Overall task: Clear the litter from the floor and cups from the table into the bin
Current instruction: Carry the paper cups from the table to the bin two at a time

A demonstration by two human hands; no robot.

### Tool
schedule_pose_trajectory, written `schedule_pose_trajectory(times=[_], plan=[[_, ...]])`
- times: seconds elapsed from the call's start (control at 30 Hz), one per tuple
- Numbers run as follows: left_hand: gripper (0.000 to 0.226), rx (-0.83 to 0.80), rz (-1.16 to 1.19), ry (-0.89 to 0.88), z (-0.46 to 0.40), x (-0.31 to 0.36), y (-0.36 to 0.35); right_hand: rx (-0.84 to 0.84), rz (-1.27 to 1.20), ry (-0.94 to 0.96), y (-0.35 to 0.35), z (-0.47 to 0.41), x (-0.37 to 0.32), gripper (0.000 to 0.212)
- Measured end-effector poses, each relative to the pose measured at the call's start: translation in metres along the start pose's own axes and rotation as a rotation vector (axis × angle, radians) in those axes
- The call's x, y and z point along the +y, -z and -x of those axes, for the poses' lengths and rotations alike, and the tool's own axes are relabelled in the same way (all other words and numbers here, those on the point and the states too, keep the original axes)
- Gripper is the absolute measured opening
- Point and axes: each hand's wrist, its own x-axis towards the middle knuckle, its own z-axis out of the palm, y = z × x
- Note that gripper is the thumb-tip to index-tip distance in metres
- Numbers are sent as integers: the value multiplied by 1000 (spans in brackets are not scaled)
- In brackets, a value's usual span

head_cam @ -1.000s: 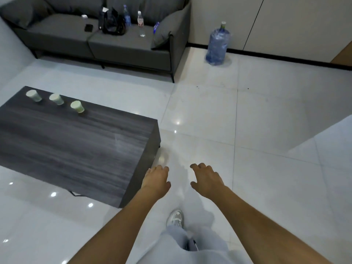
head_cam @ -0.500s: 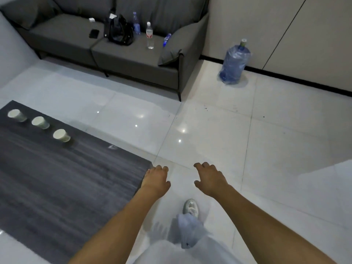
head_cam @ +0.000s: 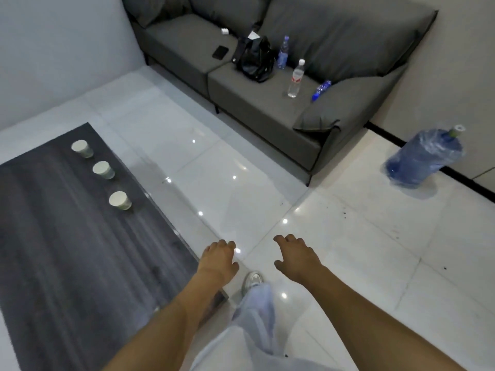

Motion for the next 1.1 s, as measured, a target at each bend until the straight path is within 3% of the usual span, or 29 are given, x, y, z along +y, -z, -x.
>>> schedule_pose_trajectory(times=[0.3, 0.6, 0.9, 1.1], plan=[[48, 82, 165, 192, -102, -49, 97, -45, 137, 182, 114, -152, -45, 57], [50, 140, 339, 458, -177, -115, 153, -162, 295, 412, 184, -292, -115, 58], [45, 228, 490, 742, -241, -183, 221, -214, 479, 681, 251, -426, -223, 57], [46, 227, 623, 930, -244, -229, 231, -242, 559, 852, 257, -473, -311, 57]])
